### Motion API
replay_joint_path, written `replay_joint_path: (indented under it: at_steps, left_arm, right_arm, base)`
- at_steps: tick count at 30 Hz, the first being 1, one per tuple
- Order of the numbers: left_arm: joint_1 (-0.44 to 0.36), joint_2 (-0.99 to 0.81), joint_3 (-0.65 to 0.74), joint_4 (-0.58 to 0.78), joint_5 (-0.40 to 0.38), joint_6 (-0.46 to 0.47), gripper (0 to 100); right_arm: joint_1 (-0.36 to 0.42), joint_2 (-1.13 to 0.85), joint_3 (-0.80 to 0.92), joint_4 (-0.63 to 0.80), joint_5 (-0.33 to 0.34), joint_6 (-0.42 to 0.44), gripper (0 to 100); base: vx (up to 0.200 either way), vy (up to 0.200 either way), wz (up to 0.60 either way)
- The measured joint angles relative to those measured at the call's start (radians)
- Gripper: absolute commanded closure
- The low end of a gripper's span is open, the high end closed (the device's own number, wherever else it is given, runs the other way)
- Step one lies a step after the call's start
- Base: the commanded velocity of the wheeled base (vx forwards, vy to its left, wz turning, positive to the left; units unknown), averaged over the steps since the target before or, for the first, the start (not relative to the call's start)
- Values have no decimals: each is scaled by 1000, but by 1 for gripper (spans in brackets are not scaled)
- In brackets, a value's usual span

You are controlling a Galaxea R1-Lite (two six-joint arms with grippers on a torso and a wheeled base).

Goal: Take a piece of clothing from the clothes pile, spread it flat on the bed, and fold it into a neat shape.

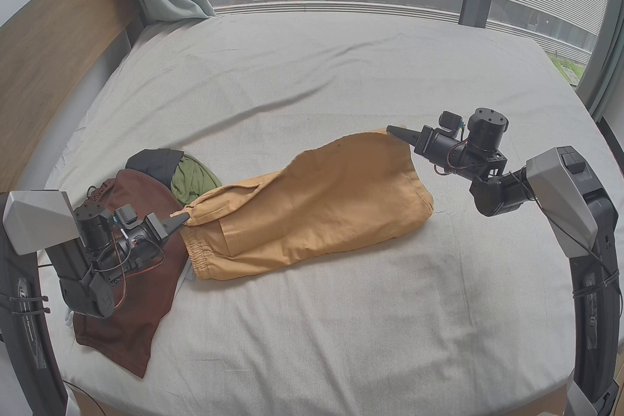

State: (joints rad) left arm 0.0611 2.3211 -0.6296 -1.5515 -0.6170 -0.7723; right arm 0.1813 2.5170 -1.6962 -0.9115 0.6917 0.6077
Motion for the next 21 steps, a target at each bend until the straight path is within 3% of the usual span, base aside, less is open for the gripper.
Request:
replay_joint_path:
  at_steps: [9,21]
  left_arm:
    - [27,2,-58,-1,60,-36,0]
    - [27,-44,-26,0,53,-37,0]
  right_arm:
    - [5,-5,9,-8,-20,-3,0]
    - [39,-120,260,-64,-20,-61,0]
  base:
    - [0,0,0]
    - [0,0,0]
